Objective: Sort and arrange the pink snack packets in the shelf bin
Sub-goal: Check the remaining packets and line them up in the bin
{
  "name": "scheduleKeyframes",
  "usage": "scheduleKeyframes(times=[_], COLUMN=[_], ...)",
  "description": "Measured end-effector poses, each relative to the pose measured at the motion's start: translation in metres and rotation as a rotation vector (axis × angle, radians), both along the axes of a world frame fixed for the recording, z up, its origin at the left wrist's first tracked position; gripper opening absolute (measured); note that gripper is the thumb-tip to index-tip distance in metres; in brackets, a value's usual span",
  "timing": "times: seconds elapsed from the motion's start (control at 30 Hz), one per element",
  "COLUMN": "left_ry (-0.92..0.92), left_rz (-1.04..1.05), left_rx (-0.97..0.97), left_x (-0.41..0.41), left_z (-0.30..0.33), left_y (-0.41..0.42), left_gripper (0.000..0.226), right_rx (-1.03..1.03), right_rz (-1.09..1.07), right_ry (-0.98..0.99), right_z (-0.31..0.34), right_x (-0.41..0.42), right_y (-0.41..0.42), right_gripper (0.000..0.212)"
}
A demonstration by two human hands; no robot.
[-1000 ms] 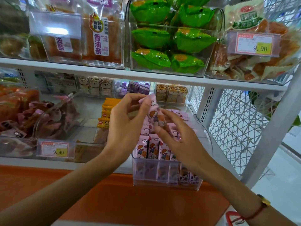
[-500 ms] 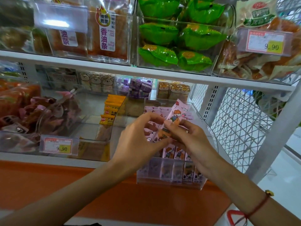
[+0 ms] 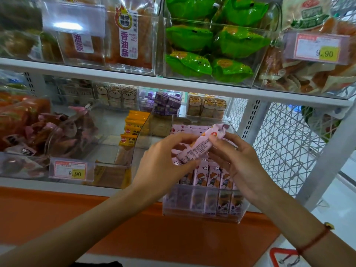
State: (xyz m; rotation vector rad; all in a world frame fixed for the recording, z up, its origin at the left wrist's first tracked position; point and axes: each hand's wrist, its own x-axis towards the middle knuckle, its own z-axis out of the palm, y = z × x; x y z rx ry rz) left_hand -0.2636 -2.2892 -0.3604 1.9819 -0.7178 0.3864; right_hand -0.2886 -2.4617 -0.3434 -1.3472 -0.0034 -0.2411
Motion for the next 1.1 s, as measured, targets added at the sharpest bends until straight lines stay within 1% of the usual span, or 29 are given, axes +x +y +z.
scheduleKeyframes(times=[0.07,0.1,0.17,0.2,0.23,0.33,0.4,0.47,0.57,0.63,0.7,0.77,0.83,0.93,1.0,1.1], left_ry=[-0.002,-0.015,-0.081,-0.115,-0.136,-0.131,-0.103,-0.055,0.045,0.126,0.230,0.377,0.520,0.689,0.746,0.772], left_rz=[0.014,0.025,0.044,0.039,0.022,-0.055,-0.117,-0.170,-0.229,-0.266,-0.273,-0.239,-0.238,-0.317,-0.321,-0.317], left_rx=[0.005,0.011,0.007,-0.019,-0.057,-0.154,-0.191,-0.227,-0.258,-0.286,-0.330,-0.364,-0.338,-0.258,-0.220,-0.197], left_x=[0.001,0.002,0.000,0.000,0.000,0.000,-0.001,0.000,0.006,0.008,0.008,0.007,0.006,0.004,0.005,0.007], left_z=[-0.002,-0.003,-0.002,0.000,0.001,0.002,0.002,0.002,0.004,0.006,0.007,0.009,0.012,0.015,0.015,0.013], left_y=[0.000,-0.001,-0.002,-0.003,-0.003,-0.003,-0.003,-0.001,0.004,0.007,0.006,0.004,0.003,0.003,0.003,0.001], left_gripper=[0.048,0.048,0.049,0.048,0.045,0.039,0.038,0.037,0.038,0.044,0.046,0.046,0.040,0.030,0.033,0.033], right_rx=[-0.080,-0.168,-0.415,-0.510,-0.560,-0.596,-0.641,-0.671,-0.639,-0.587,-0.545,-0.455,-0.331,-0.206,-0.147,-0.132], right_rz=[-0.043,-0.096,-0.210,-0.234,-0.243,-0.266,-0.271,-0.244,-0.204,-0.185,-0.159,-0.105,-0.056,-0.028,0.000,-0.002], right_ry=[-0.026,-0.068,-0.227,-0.317,-0.390,-0.491,-0.500,-0.505,-0.506,-0.471,-0.396,-0.266,-0.138,-0.011,0.034,0.057], right_z=[0.000,0.000,0.002,0.003,0.002,0.004,0.006,0.008,0.011,0.013,0.015,0.016,0.016,0.015,0.014,0.012], right_x=[-0.001,-0.003,-0.009,-0.011,-0.014,-0.019,-0.021,-0.023,-0.024,-0.022,-0.020,-0.017,-0.015,-0.013,-0.012,-0.012], right_y=[0.002,0.005,0.012,0.017,0.021,0.026,0.025,0.023,0.021,0.019,0.015,0.009,0.005,0.001,0.000,-0.003], right_gripper=[0.050,0.048,0.040,0.038,0.038,0.038,0.038,0.032,0.020,0.018,0.019,0.019,0.020,0.032,0.038,0.034])
